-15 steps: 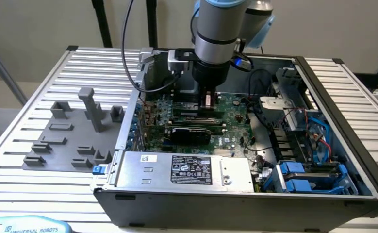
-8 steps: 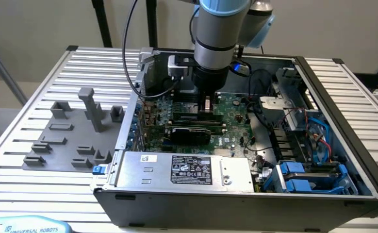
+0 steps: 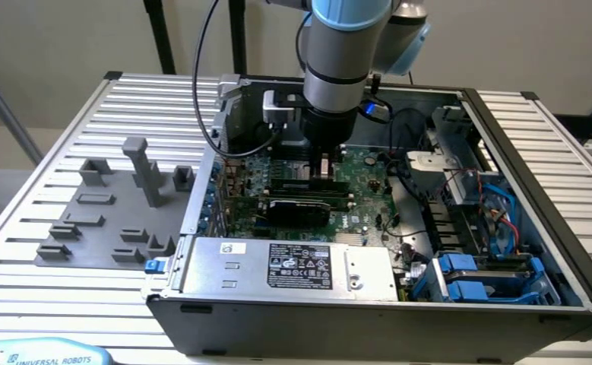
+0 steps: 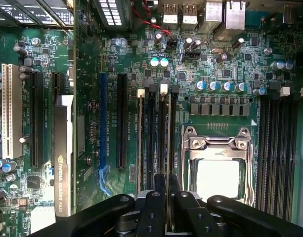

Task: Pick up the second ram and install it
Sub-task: 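Insert the second ram into the second slot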

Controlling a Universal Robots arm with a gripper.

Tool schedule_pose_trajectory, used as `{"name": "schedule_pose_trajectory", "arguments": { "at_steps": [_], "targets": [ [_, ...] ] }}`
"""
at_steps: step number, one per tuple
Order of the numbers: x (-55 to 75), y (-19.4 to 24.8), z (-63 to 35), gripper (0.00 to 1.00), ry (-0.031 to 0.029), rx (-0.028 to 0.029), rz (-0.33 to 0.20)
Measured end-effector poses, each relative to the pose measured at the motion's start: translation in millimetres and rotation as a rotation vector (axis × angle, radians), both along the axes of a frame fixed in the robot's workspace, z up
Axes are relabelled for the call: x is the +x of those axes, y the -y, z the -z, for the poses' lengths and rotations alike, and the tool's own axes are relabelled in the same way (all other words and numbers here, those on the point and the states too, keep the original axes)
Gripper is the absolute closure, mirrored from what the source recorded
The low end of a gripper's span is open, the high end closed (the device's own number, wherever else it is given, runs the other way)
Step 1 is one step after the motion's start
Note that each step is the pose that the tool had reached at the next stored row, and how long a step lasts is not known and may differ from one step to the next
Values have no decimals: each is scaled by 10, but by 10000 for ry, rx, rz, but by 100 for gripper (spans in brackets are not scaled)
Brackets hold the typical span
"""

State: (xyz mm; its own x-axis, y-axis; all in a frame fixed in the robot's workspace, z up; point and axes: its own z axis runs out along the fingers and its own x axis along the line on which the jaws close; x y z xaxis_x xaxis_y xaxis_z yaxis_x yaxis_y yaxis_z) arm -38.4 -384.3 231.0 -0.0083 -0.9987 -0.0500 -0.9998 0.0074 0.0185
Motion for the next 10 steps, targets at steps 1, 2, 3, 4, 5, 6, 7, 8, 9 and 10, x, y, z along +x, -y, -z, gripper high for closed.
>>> {"name": "schedule_pose_trajectory", "arguments": {
  "at_steps": [1,2,3,4,5,6,7,8,9,10],
  "targets": [
    [0,0,2,86,1,-5,-4],
    [0,0,3,86,0,-7,-5],
    [0,0,7,86,2,-6,-7],
    [0,0,8,86,1,-10,-8],
    [0,0,9,86,0,-11,-8],
    [0,0,9,86,0,-11,-9],
    [0,1,11,86,0,-11,-11],
    [0,1,12,86,1,-9,-11],
    [-1,3,13,86,2,-8,-13],
    [0,7,13,86,1,-8,-14]
  ]
}}
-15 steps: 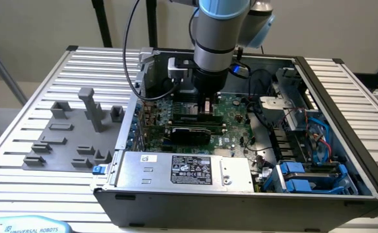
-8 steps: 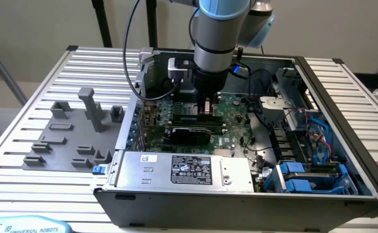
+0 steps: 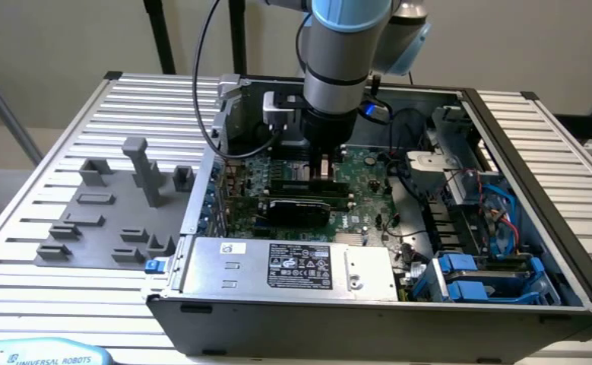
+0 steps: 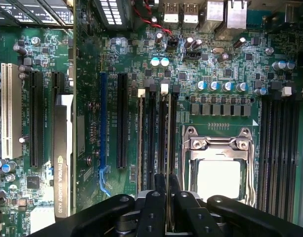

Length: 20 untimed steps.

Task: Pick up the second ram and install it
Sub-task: 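Insert the second ram into the second slot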

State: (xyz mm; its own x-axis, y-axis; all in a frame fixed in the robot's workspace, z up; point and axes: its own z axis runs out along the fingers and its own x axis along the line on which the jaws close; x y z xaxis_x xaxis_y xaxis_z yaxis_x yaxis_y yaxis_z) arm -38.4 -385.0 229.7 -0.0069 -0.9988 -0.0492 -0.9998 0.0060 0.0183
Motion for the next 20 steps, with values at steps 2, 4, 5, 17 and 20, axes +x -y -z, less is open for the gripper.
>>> {"name": "schedule_pose_trajectory", "arguments": {
  "at_steps": [2,4,5,17,20],
  "targets": [
    [0,7,1,86,-1,-1,1],
    [0,13,3,86,0,-1,0],
    [0,14,4,86,0,-2,-1],
    [0,15,47,86,1,-5,-16],
    [0,15,57,86,1,-6,-16]
  ]
}}
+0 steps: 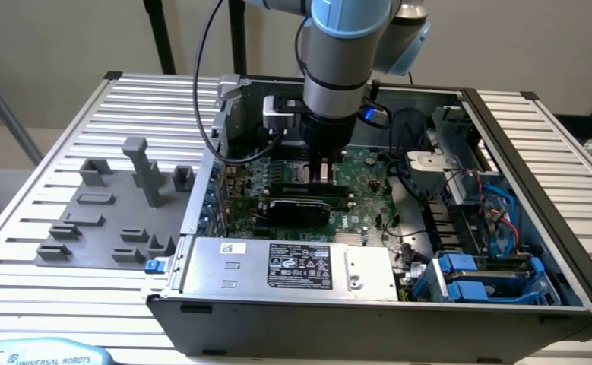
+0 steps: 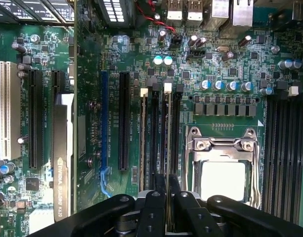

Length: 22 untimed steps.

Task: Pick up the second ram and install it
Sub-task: 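Insert the second ram into the second slot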

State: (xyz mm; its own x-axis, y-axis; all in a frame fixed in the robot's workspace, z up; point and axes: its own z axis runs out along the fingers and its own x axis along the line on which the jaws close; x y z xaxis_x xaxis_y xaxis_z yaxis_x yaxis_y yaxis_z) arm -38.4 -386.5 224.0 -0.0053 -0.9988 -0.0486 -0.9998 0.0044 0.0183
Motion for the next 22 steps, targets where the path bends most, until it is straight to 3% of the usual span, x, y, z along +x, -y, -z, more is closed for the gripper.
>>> {"name": "schedule_pose_trajectory", "arguments": {
  "at_steps": [13,17,18,22],
  "targets": [
    [0,0,37,86,-1,-1,0],
    [0,0,37,79,0,1,1],
    [0,0,30,72,0,2,1],
    [-1,0,-86,72,0,2,1]
  ]
}}
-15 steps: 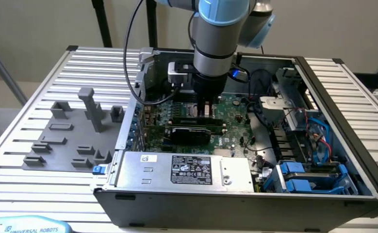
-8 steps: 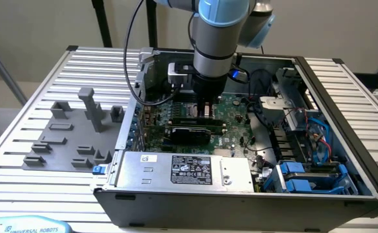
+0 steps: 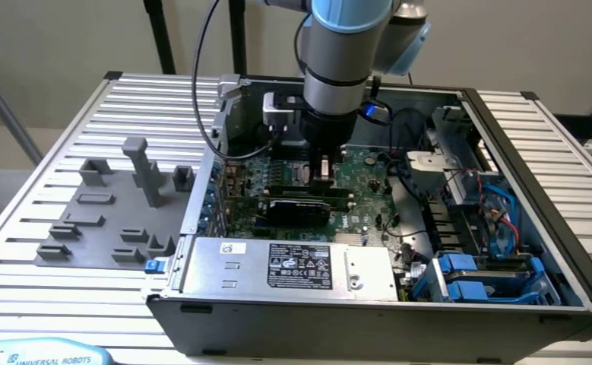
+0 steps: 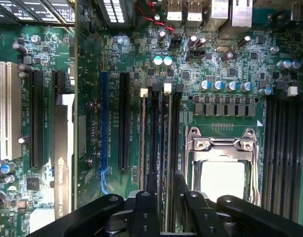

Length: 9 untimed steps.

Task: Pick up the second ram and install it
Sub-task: 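Insert the second ram into the second slot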

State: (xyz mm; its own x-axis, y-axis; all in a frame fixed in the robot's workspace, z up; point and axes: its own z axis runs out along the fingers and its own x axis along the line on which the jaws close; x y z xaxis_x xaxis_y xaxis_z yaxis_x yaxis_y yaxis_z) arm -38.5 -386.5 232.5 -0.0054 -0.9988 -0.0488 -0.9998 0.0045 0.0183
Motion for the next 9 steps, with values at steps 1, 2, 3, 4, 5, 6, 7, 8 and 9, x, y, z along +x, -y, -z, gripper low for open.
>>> {"name": "schedule_pose_trajectory", "arguments": {
  "at_steps": [1,2,3,4,5,6,7,8,9],
  "targets": [
    [0,0,-38,72,-1,-2,1],
    [0,0,-76,72,0,-1,0],
    [0,0,-110,72,0,-1,-1],
    [-1,0,-139,72,0,-1,-2],
    [-3,0,-157,72,0,-2,-3],
    [-5,0,-163,75,0,-1,-2],
    [-6,0,-163,81,1,1,-1],
    [-7,0,-163,87,1,1,-1],
    [-7,0,-164,89,1,1,-1]
  ]
}}
